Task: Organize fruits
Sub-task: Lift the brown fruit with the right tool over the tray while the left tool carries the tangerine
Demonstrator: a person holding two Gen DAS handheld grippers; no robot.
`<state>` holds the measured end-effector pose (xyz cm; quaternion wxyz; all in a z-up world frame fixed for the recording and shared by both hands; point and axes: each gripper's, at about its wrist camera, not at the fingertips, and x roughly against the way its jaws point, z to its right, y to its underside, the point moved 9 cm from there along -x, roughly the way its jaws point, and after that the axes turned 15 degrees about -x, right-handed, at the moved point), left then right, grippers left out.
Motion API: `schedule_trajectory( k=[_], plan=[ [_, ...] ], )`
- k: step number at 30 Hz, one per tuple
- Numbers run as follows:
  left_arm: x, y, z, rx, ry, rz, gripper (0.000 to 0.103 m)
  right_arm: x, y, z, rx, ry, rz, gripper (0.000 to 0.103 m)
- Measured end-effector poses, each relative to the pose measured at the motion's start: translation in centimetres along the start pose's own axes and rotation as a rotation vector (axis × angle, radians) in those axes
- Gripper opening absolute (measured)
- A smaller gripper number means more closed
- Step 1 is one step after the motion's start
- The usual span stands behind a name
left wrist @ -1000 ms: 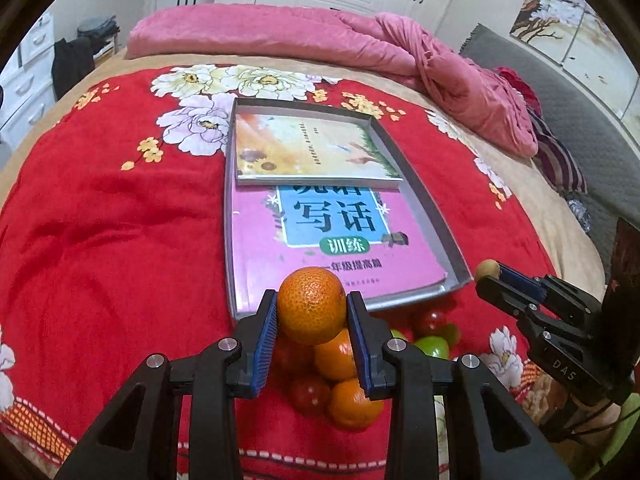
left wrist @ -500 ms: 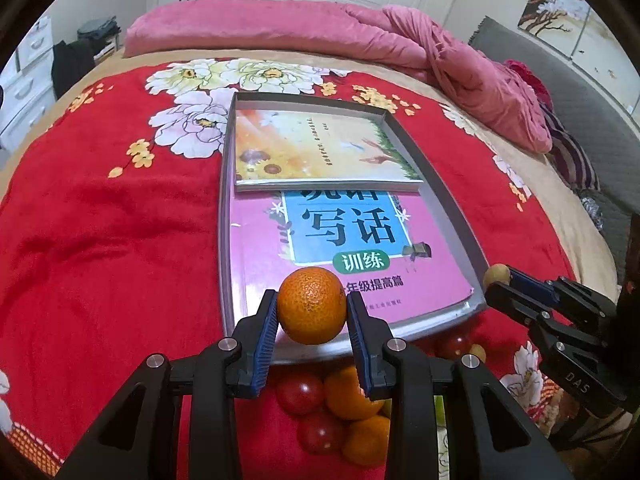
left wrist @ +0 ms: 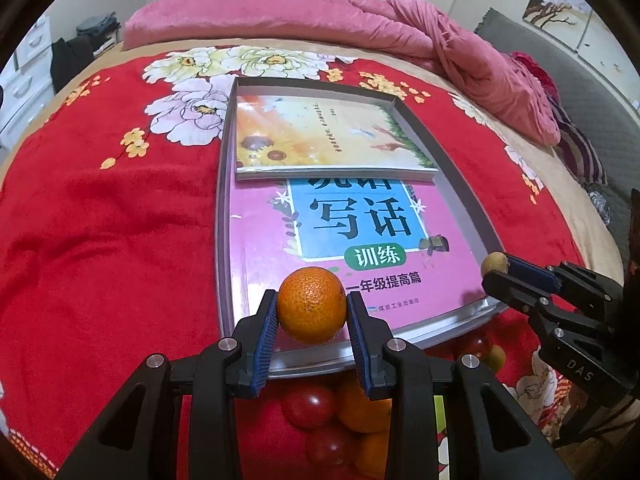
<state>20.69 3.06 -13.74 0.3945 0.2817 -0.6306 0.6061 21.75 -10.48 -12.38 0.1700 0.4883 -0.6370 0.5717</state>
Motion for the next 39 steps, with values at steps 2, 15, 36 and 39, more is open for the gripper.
schedule_trajectory(
  k=[2, 15, 36, 39],
  plan=[
    [-0.1, 0.0, 0.0, -0.003, -0.003, -0.002, 0.035, -0.4, 0.2, -0.1, 0.007, -0.001, -0.014, 0.024],
    [-0.5, 0.2, -0.2, 0.002, -0.002, -0.010, 0.035, -2.1, 0.1, 0.5, -0.012, 0.023, -0.071, 0.024],
    [-0.7, 0.3, -0.5, 0.017, -0.006, -0.008, 0.035, -3.0, 0.6, 1.3, -0.040, 0.040, -0.111, 0.024],
    [-0.7, 0.2, -0.5, 0.018, -0.006, -0.007, 0.035, -2.9, 0.6, 1.3, -0.047, 0.036, -0.105, 0.025]
  ],
)
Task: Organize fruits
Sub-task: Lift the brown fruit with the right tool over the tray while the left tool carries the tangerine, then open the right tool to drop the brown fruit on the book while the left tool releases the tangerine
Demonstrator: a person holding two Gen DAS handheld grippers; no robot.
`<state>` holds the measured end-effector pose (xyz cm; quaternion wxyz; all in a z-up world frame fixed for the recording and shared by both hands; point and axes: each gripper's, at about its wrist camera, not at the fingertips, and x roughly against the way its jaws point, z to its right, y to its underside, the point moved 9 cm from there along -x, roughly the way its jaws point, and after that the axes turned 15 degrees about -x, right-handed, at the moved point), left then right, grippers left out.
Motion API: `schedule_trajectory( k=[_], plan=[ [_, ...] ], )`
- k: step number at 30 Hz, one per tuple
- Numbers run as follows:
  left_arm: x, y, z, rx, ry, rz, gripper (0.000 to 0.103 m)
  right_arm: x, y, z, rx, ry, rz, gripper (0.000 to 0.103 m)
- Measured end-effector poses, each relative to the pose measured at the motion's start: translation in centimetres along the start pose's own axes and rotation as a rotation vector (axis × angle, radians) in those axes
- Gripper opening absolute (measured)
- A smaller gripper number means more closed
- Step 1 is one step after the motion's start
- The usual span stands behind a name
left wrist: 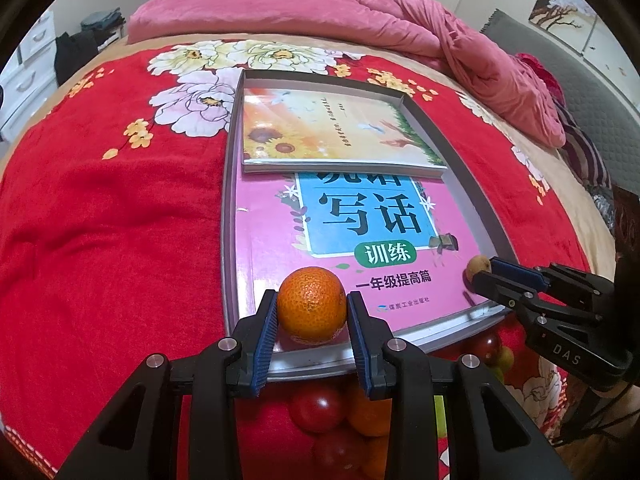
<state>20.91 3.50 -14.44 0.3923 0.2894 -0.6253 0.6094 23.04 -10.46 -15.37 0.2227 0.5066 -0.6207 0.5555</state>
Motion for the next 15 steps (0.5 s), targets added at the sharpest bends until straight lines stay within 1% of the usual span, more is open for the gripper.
schedule_trajectory(
  k=[5, 7, 10, 15],
  plan=[
    [0.1, 0.0, -0.1, 0.009, 0.009, 0.003, 0.035, 0.1, 0.0, 0.0, -0.004, -0.003, 0.008, 0.025],
    [0.1, 0.0, -0.1, 0.010, 0.009, 0.004, 0.036, 0.2, 0.0, 0.0, -0.011, -0.013, 0.013, 0.026],
    [0.1, 0.0, -0.1, 0.009, 0.011, 0.005, 0.036, 0.6, -0.1, -0.2, -0.013, -0.024, 0.027, 0.031],
    [0.2, 0.0, -0.2, 0.010, 0.014, 0.007, 0.036, 1.9, -0.5, -1.1, 0.017, -0.047, 0.089, 0.043]
  ],
)
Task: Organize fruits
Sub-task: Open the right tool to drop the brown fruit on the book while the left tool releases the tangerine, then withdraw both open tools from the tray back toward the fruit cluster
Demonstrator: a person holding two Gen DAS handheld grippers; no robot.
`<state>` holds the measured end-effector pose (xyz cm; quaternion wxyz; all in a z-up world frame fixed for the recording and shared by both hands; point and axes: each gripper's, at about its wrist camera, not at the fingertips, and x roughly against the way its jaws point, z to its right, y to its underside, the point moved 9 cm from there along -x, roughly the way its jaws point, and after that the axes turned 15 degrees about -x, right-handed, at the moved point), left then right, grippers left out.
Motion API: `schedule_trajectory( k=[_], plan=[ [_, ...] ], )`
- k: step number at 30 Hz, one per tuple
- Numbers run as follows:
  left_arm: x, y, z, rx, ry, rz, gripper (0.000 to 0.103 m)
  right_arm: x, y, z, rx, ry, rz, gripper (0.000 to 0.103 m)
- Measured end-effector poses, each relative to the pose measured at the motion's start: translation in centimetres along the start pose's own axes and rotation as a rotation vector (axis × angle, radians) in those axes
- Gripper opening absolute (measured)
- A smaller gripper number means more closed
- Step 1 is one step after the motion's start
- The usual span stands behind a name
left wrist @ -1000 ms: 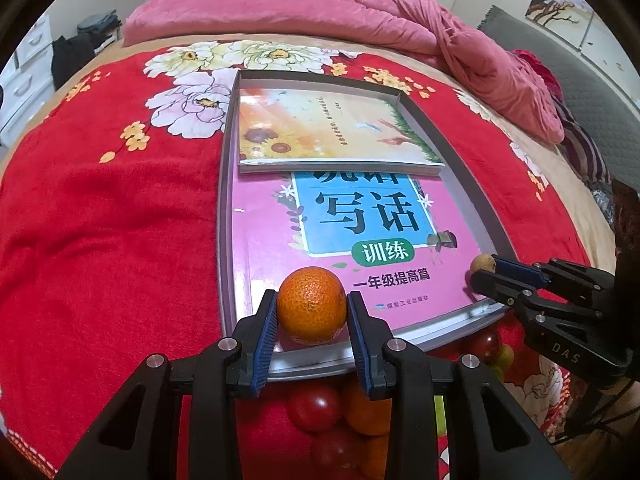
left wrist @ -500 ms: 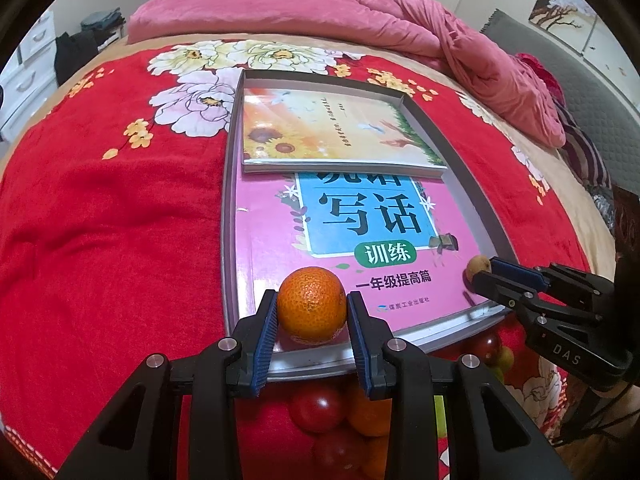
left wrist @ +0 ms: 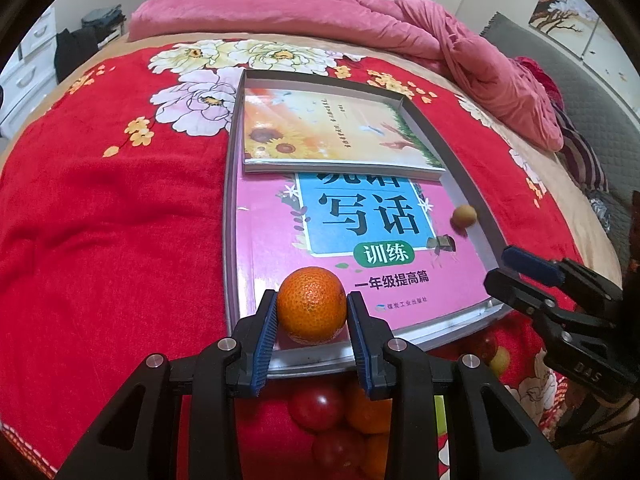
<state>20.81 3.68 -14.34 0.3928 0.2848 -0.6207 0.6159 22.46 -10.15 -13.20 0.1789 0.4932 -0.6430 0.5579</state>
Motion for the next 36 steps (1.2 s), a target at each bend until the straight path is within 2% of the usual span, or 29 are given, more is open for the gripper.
schedule_trajectory(
  k=[6, 13, 36],
  plan=[
    [0.5, -0.3, 0.1, -0.008, 0.000, 0.019, 0.040, 1.4, -0.2, -0.9, 0.026, -0.018, 0.056, 0.054],
    [0.8, -0.2, 0.2, -0.006, 0.008, 0.025, 0.042, 2.4, 0.1, -1.3, 0.050, -0.020, 0.089, 0.058],
    [3.7, -1.0, -0.1, 0.034, 0.024, 0.111, 0.071, 3.7, 0.1, -0.9, 0.040, -0.011, 0.138, 0.073]
  ],
)
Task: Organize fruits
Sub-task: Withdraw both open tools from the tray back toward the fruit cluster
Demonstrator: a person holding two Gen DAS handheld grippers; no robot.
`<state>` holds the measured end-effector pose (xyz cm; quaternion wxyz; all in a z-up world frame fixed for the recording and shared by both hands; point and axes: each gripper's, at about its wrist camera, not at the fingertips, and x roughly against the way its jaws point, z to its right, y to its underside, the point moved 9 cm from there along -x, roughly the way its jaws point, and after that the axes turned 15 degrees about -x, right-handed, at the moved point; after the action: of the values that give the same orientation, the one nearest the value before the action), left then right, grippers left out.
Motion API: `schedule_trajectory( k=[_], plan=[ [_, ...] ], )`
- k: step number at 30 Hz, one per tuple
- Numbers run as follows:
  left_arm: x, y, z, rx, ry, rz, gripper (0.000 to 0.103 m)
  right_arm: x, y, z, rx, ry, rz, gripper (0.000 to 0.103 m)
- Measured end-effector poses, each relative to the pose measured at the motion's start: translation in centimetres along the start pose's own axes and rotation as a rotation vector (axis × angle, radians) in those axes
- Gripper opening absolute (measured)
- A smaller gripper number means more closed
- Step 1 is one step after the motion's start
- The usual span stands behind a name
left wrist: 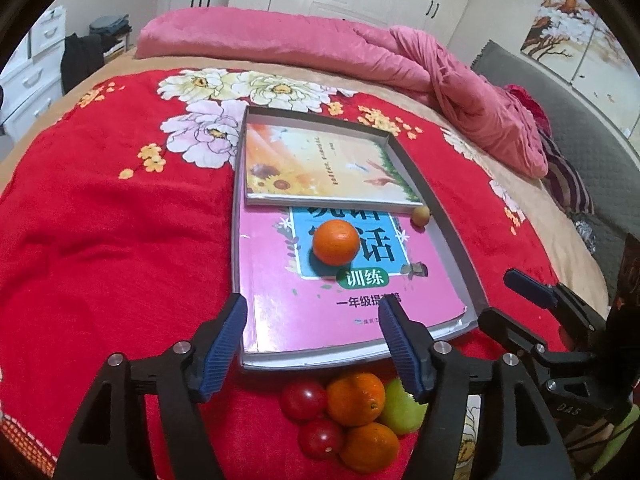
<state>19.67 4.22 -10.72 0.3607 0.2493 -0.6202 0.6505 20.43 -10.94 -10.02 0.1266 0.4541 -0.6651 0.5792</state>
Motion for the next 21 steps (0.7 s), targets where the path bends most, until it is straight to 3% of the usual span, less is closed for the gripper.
schedule_trajectory(
  k=[21],
  plan=[
    [3.4, -0.4, -1.7, 0.071, 0.008, 0.068, 0.078, 2.5, -1.7, 1.0, -0.046, 0.000, 0.093, 0.086]
  ],
)
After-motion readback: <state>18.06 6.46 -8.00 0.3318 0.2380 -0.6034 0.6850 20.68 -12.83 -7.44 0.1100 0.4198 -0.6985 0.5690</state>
